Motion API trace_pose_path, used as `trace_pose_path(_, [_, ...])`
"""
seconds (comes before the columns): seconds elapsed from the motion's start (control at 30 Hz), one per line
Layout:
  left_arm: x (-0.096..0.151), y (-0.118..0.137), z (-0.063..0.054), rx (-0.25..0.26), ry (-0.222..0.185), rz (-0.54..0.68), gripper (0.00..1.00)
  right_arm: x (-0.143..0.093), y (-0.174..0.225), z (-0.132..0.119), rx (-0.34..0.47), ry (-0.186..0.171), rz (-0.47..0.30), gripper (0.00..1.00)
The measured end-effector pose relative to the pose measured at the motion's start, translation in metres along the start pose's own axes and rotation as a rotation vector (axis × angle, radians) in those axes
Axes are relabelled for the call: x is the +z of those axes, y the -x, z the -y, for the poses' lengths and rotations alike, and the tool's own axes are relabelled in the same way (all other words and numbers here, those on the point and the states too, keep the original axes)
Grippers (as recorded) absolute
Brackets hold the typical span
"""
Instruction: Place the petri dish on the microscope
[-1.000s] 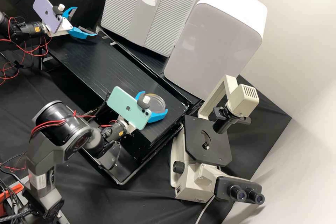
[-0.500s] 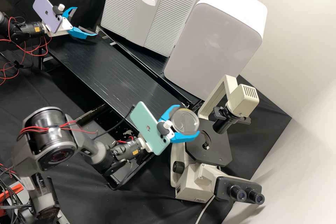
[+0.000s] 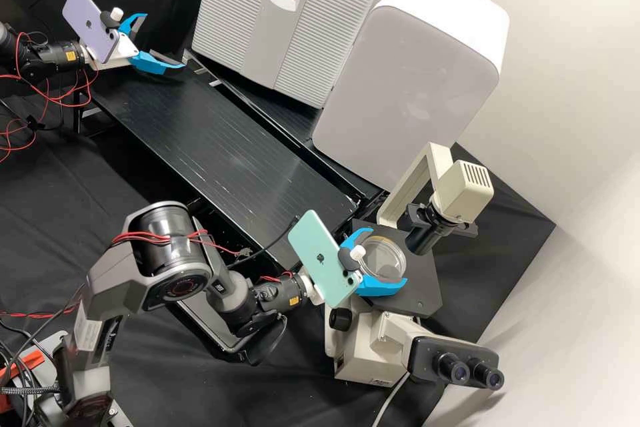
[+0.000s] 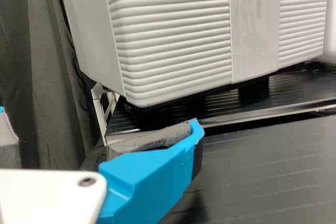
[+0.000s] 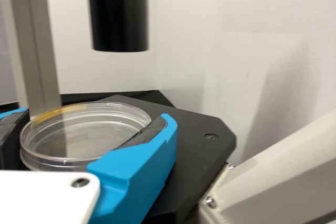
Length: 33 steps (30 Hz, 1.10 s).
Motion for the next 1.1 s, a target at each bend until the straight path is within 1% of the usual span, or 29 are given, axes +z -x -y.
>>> trace_pose_path(0.07, [0.000, 0.000, 0.000, 0.000, 0.000, 0.000, 1.00, 0.002, -0.002, -0.002, 0.010, 0.000, 0.009, 0.00])
trace_pose_path(0.13, [0.000, 0.000, 0.000, 0.000, 0.000, 0.000, 1.00, 0.003, -0.006, -0.003, 0.018, 0.014, 0.018, 0.00])
trace_pose_path(0.33, [0.000, 0.000, 0.000, 0.000, 0.000, 0.000, 1.00, 0.006, -0.020, -0.003, 0.020, 0.016, 0.025, 0.00])
trace_pose_path(0.4, [0.000, 0.000, 0.000, 0.000, 0.000, 0.000, 1.00, 0.007, -0.026, -0.003, 0.018, 0.031, 0.028, 0.00])
trace_pose_path(0.43, [0.000, 0.000, 0.000, 0.000, 0.000, 0.000, 1.00, 0.006, -0.027, -0.003, 0.019, 0.032, 0.027, 0.00])
trace_pose_path(0.67, [0.000, 0.000, 0.000, 0.000, 0.000, 0.000, 1.00, 0.007, -0.034, 0.002, 0.019, 0.026, 0.028, 0.00])
trace_pose_path(0.7, [0.000, 0.000, 0.000, 0.000, 0.000, 0.000, 1.00, 0.006, -0.034, 0.001, 0.022, 0.024, 0.030, 1.00])
trace_pose_path(1.1, [0.000, 0.000, 0.000, 0.000, 0.000, 0.000, 1.00, 0.007, -0.034, 0.002, 0.026, 0.025, 0.037, 1.00])
